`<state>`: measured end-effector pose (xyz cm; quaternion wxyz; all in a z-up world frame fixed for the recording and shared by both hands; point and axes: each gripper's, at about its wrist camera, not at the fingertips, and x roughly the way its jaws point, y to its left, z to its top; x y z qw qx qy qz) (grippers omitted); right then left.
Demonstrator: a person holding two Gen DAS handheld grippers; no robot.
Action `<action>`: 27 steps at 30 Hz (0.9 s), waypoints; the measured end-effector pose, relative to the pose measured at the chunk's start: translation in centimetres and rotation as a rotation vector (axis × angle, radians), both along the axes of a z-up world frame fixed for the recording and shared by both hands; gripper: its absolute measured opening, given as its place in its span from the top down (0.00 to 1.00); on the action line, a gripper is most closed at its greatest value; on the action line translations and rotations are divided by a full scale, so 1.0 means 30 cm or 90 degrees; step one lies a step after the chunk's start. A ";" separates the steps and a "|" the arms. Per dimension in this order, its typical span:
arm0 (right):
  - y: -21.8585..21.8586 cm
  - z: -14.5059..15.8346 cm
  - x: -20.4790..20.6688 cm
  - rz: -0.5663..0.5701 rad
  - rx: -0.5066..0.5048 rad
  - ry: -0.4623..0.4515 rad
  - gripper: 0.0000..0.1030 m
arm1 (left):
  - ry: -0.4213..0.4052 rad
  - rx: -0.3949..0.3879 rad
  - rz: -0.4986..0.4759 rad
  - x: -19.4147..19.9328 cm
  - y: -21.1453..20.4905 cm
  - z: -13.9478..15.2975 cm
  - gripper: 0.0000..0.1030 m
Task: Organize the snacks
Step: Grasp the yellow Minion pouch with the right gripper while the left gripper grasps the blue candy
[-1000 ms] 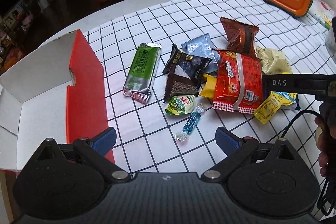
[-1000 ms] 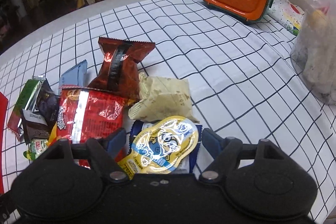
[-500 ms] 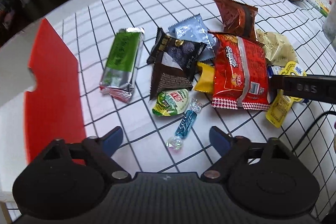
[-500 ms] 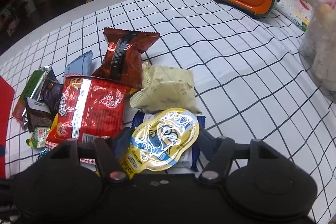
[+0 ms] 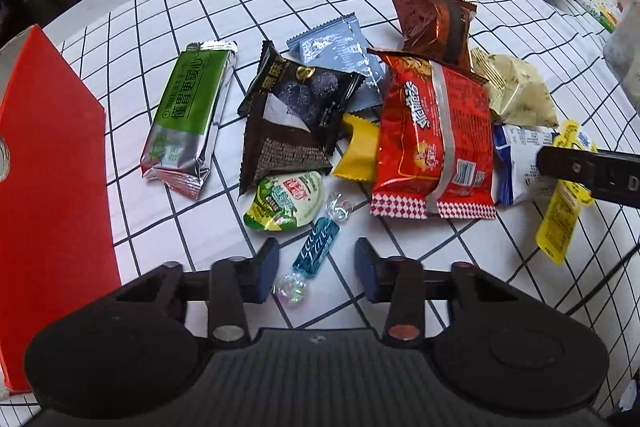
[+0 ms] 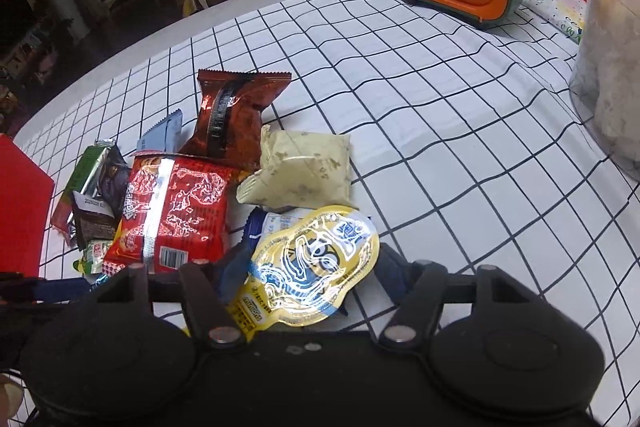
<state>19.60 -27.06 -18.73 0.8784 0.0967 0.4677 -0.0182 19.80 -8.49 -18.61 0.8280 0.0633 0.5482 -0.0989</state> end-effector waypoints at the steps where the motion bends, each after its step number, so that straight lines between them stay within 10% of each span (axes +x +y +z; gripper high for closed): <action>1: -0.005 0.004 -0.003 0.001 0.002 -0.002 0.36 | -0.002 0.001 0.002 0.001 -0.003 0.001 0.76; 4: -0.020 0.019 -0.013 0.006 0.005 -0.012 0.36 | -0.004 0.005 0.006 -0.002 -0.013 0.002 0.88; 27: 0.049 0.151 -0.086 0.202 0.016 -0.069 0.36 | -0.030 -0.027 0.137 -0.187 0.099 0.151 0.88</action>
